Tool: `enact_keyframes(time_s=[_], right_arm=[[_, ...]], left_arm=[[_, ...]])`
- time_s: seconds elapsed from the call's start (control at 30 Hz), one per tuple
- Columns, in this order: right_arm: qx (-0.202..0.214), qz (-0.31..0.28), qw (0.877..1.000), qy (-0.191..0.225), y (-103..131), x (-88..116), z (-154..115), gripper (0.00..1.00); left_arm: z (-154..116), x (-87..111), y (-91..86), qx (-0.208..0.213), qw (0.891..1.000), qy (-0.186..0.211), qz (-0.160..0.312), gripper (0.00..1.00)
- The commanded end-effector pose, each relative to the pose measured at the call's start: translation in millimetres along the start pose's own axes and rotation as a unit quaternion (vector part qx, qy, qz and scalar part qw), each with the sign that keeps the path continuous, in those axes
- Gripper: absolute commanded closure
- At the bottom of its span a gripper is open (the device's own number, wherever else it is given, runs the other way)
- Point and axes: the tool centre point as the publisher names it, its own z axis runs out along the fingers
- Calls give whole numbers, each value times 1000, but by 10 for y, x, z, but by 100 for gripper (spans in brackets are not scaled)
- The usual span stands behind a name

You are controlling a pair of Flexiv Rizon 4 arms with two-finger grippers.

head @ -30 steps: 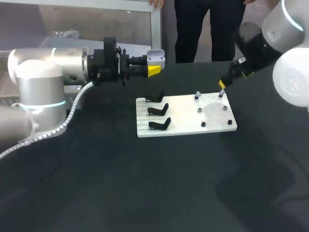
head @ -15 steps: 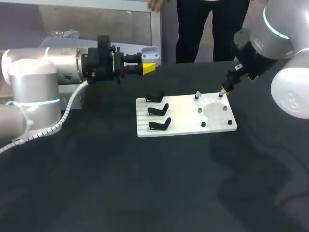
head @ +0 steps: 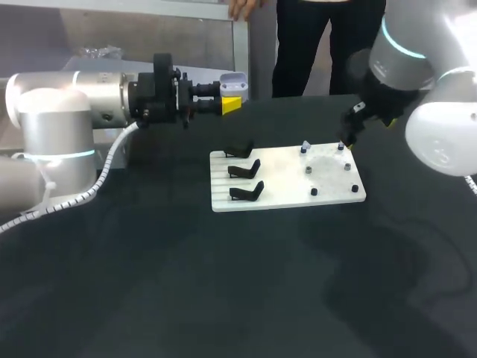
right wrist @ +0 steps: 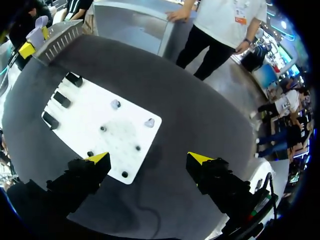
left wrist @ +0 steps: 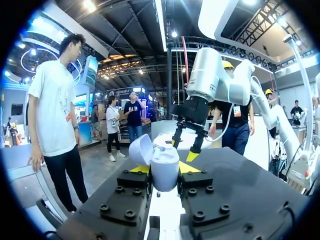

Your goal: Pick up each earbud case from the left stands, insert the matching earbuds, close the lid, and place the case in the box.

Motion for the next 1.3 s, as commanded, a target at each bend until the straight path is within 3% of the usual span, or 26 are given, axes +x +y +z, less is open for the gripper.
enact_keyframes(time_s=[0.03, 0.17, 0.2, 0.23, 0.57, 0.63, 0.67, 0.73, 0.83, 1.3], right_arm=[[3, 1, 1000, 25, 82, -187, 164, 16], [2, 8, 999, 38, 149, -231, 290, 34], [8, 17, 999, 40, 154, -245, 324, 50], [15, 22, 999, 44, 153, -255, 347, 53], [26, 70, 996, 53, 196, -272, 520, 51], [28, 69, 996, 57, 194, -276, 550, 47], [28, 69, 996, 58, 187, -275, 569, 36], [29, 69, 995, 59, 175, -277, 592, 35], [35, 67, 995, 65, 137, -277, 628, 46], [53, 76, 993, 68, 23, -296, 777, 51]], left_arm=[[11, 4, 27, 2, 1000, 0, -1, 100], [11, 4, 27, 2, 1000, 0, -1, 100], [11, 4, 27, 2, 1000, 0, -1, 100], [11, 4, 27, 2, 1000, 0, -1, 100], [11, 4, 27, 2, 1000, 0, -1, 100], [11, 4, 27, 2, 1000, 0, -1, 100], [11, 4, 27, 2, 1000, 0, -1, 100], [11, 4, 27, 2, 1000, 0, -1, 100], [11, 4, 27, 2, 1000, 0, -1, 100], [11, 4, 27, 2, 1000, 0, -1, 100]])
